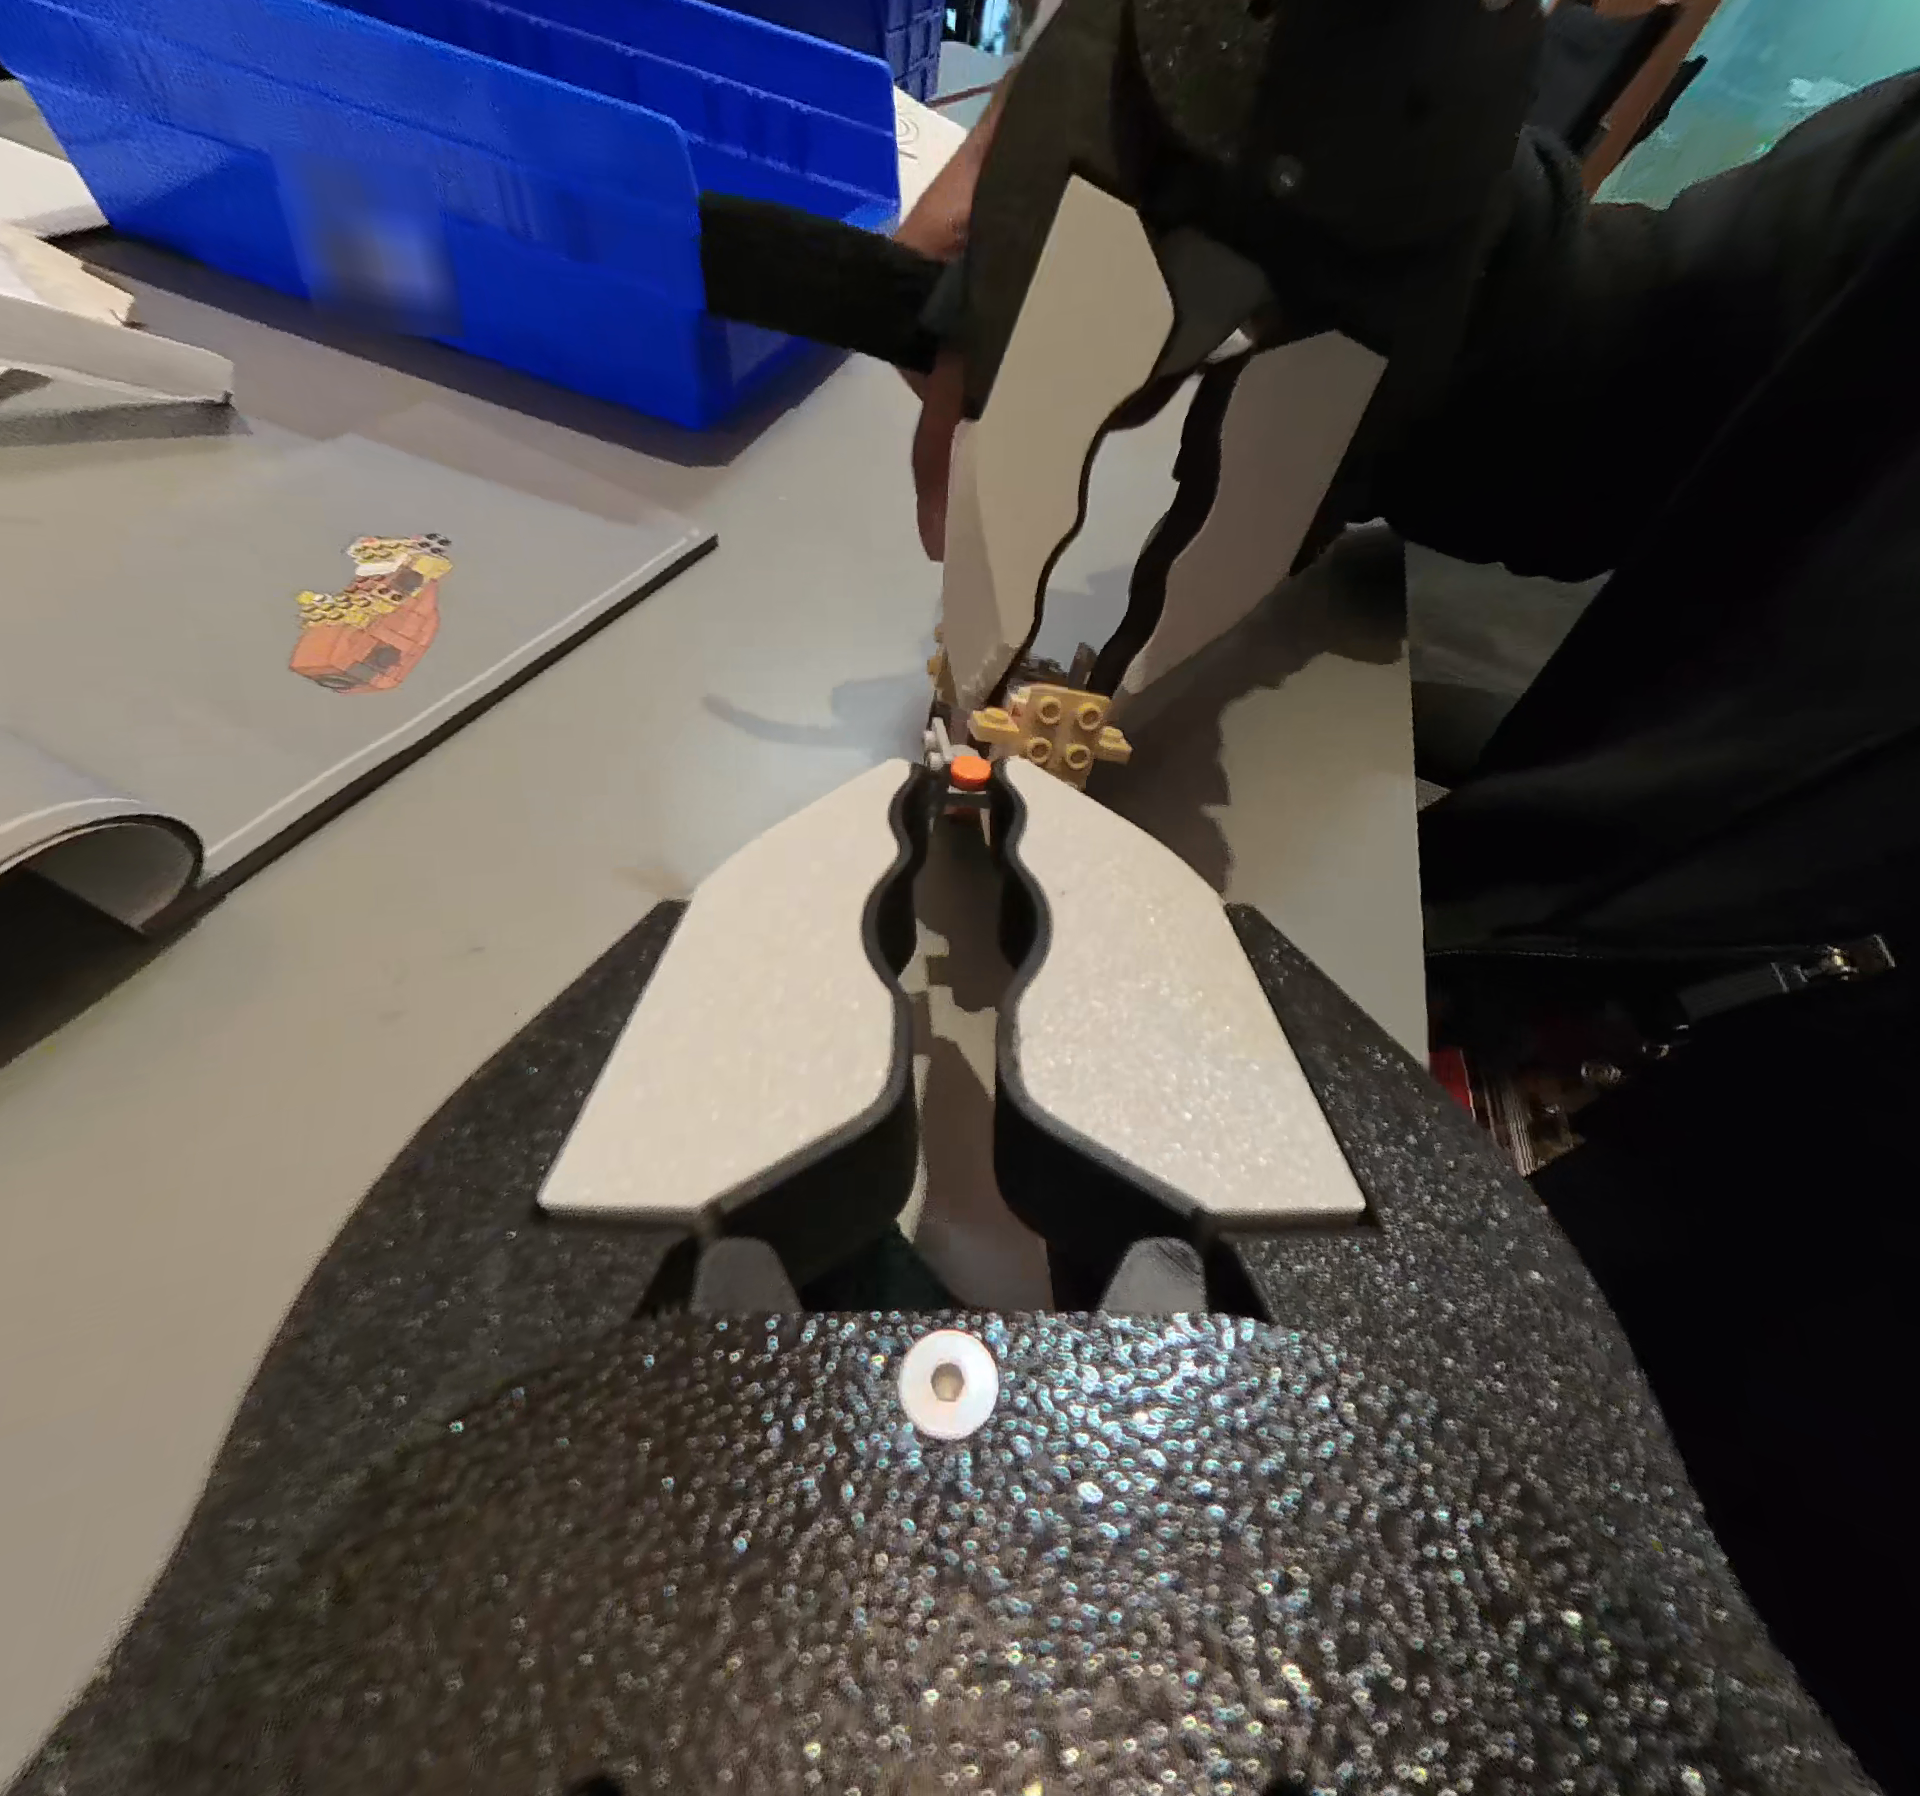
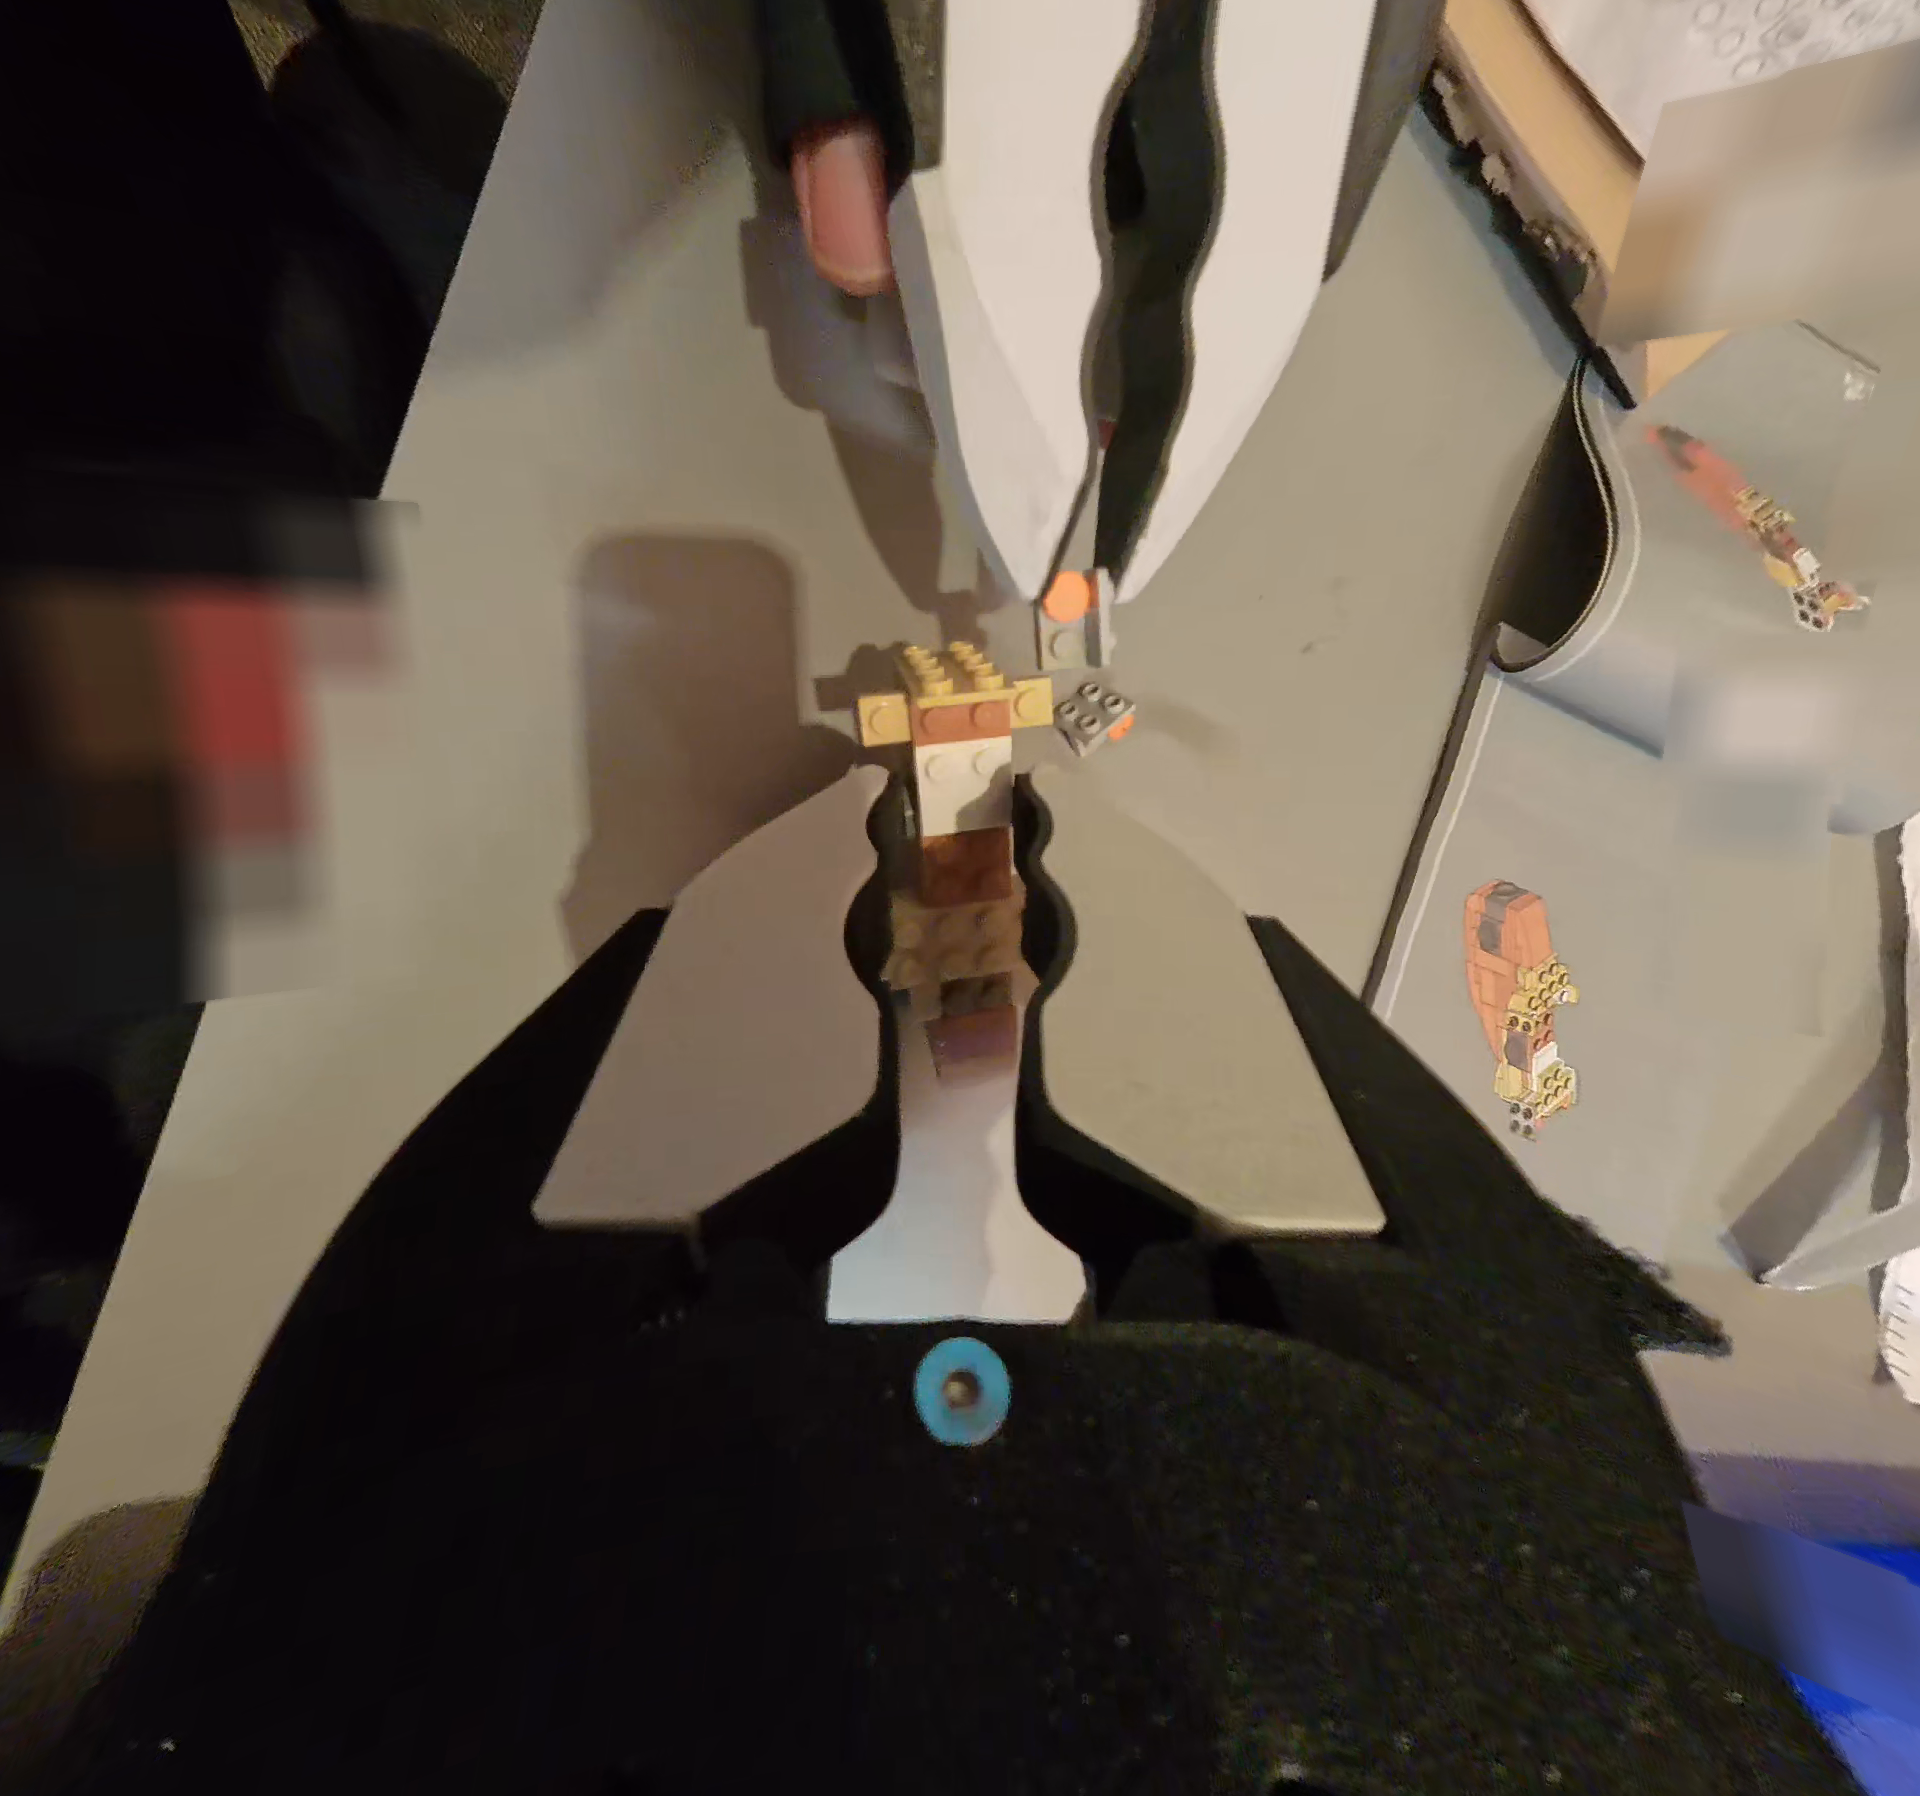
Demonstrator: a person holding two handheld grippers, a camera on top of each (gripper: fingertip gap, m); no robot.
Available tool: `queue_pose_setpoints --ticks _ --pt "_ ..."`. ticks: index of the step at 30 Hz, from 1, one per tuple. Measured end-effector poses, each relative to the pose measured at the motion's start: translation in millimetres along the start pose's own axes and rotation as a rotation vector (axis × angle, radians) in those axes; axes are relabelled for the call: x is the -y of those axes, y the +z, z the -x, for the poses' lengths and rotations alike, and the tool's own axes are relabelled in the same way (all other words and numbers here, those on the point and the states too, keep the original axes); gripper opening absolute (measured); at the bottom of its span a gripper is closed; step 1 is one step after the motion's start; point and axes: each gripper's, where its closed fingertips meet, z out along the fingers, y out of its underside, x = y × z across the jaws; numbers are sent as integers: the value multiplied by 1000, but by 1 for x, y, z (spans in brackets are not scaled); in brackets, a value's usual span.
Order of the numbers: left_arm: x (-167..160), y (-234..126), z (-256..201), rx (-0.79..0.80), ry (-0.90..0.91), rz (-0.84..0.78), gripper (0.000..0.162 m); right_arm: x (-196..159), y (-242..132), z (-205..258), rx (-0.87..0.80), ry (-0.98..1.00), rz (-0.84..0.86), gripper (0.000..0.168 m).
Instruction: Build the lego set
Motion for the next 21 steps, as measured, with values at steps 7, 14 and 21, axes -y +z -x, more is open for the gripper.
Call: queue_pose_setpoints --ticks 7,14,21 --pt "-6 7 -5 -17 37 51 10 -3 2 1 -2 -29 14 20" --pt "-5 8 -8 -10 81 50 10 -2 1 3 8 -16 22 20" --pt "0 6 -9 -38 74 10 10 2 -2 3 -3 2 -18 20"
